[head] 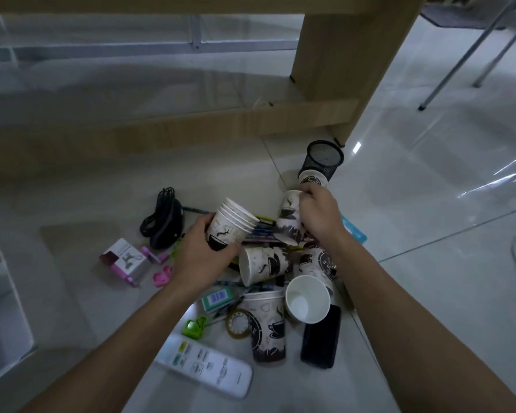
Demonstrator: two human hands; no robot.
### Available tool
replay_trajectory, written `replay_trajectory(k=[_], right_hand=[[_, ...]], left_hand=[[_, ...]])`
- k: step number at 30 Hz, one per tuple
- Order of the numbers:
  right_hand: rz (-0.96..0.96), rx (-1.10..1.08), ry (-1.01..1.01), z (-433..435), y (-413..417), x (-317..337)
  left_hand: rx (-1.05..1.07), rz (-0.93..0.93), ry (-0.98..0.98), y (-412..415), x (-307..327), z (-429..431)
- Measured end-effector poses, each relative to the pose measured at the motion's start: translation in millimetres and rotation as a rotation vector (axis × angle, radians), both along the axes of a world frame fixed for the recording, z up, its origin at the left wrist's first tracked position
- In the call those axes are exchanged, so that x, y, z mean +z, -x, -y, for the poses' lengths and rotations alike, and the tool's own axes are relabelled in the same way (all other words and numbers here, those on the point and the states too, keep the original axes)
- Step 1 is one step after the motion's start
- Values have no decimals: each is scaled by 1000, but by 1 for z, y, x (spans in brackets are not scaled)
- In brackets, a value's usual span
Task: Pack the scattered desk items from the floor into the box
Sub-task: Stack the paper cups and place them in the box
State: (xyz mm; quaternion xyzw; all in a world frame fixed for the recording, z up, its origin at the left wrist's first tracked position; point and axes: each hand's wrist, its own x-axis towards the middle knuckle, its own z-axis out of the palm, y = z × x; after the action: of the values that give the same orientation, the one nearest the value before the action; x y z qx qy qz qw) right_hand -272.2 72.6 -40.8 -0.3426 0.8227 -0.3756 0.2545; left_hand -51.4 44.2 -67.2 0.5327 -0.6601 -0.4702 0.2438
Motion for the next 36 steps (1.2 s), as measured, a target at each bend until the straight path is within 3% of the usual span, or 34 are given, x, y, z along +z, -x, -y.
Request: replay_trajectory(k=[4,6,10,12,15,17,19,22,25,28,33,36], right_hand=[[491,-248,165,8,3,16],[540,-264,231,12,1,18],[107,-110,334,12,-23,18],[-65,67,390,10,-36,16],[24,374,361,6,-49,12],[101,382,323,2,-47,8],[42,364,172,-3,-35,0],[-215,622,-217,-13,-25,-19],[-344,764,-258,-20,-31,-38],[-290,645,-116,-21,-31,-38],[212,-13,321,-7,-27,-3],[284,-25,338,-3,-36,8]], left_hand=[[-16,4,-15,-5,-1,-2],[-36,10,-10,-8,0,-2],[-63,-7,-13,-10,4,-2],[-65,-25,-16,-8,8,-3],[-22,-35,-17,-5,13,0],[-1,-40,-32,-6,13,2],[-1,-22,-38,-10,12,2],[21,-5,-37,-14,8,-1],[40,10,-28,-15,6,-5],[50,13,-26,-15,3,-7],[46,30,-33,-17,-1,-6],[5,16,-32,-12,-2,-8]])
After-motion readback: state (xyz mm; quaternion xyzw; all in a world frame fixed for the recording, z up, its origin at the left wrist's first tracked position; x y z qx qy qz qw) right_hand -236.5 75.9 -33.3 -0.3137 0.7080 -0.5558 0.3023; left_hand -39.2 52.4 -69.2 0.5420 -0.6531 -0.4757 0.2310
